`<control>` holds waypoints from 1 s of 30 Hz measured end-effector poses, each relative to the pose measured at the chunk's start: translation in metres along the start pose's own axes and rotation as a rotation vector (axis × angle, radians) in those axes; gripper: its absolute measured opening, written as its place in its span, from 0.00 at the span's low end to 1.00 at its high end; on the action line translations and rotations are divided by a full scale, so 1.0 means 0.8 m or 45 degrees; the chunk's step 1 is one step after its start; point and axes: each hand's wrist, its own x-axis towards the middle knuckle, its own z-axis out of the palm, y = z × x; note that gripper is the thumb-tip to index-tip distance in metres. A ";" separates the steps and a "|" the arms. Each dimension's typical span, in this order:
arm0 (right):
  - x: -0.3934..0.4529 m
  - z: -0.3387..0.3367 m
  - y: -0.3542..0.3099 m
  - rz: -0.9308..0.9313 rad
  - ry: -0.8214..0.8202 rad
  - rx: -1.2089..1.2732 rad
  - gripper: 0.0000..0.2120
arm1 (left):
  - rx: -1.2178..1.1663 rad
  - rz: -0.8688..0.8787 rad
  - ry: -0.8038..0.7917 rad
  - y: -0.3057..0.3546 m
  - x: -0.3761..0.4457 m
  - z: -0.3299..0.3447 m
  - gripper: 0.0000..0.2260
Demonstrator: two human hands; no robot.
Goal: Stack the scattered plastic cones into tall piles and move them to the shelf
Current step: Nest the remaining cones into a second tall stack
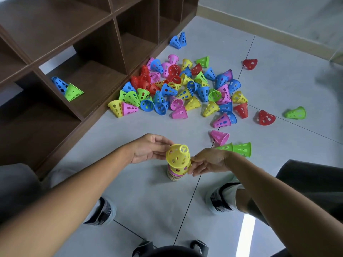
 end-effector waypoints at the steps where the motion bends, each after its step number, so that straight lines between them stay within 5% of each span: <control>1: 0.000 -0.003 0.000 0.008 0.030 0.031 0.16 | 0.008 -0.016 -0.002 -0.006 0.001 0.001 0.12; 4: 0.004 -0.017 0.005 0.024 0.247 0.051 0.14 | 0.022 -0.035 0.064 -0.024 0.005 0.000 0.12; 10: 0.025 -0.070 0.023 -0.079 1.229 -0.401 0.12 | 0.013 -0.008 0.227 -0.044 0.013 0.008 0.11; 13: 0.023 -0.100 0.034 -0.101 1.444 -0.398 0.13 | 0.050 -0.033 0.210 -0.046 0.019 0.009 0.12; 19: 0.027 -0.128 0.052 -0.009 1.364 -0.342 0.17 | 0.194 -0.073 0.210 -0.053 0.032 -0.009 0.10; 30: 0.059 -0.144 0.048 -0.119 1.279 -0.297 0.22 | 0.596 0.032 0.756 -0.019 0.060 -0.138 0.06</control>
